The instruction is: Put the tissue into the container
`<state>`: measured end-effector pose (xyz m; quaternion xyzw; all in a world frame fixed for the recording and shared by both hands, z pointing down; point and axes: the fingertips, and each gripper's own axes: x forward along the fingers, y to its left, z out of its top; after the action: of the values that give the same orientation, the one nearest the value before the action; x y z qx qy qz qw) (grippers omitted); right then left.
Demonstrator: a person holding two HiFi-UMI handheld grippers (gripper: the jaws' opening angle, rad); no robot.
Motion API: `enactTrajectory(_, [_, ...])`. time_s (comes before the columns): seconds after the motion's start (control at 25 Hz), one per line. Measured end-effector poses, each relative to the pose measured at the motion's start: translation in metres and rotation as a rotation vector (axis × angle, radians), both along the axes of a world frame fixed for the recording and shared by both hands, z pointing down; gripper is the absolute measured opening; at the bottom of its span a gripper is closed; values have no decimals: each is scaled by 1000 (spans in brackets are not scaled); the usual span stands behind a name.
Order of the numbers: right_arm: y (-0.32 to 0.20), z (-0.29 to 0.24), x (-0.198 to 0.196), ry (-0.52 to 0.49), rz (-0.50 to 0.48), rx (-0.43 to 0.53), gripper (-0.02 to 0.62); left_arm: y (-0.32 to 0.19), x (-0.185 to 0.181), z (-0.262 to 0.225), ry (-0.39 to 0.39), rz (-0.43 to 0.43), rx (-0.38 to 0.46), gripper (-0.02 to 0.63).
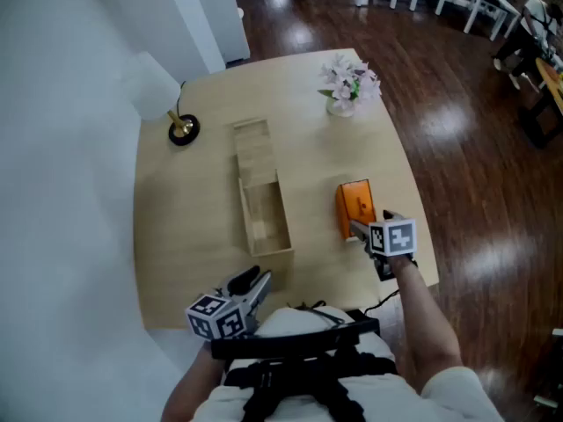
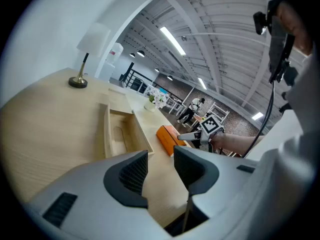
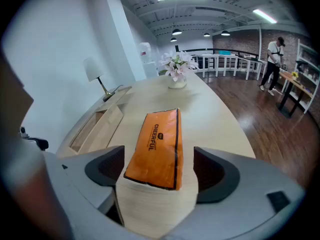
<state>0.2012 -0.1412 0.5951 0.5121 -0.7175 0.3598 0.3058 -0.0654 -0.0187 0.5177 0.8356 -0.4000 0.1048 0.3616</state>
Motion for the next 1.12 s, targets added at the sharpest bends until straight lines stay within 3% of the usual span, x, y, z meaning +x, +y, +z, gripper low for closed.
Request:
enactTrajectory(0.44, [-22, 40, -8, 36, 6, -74, 460, 3, -6, 7, -40, -16, -17, 155])
enactTrajectory(0.88, [-20, 59, -15, -142, 67, -133, 460, 5, -8, 7, -44, -13, -29, 155])
enactTrajectory(1.12, [-20, 50, -11, -128, 74, -105, 421, 5, -10, 8, -45, -12, -33, 155])
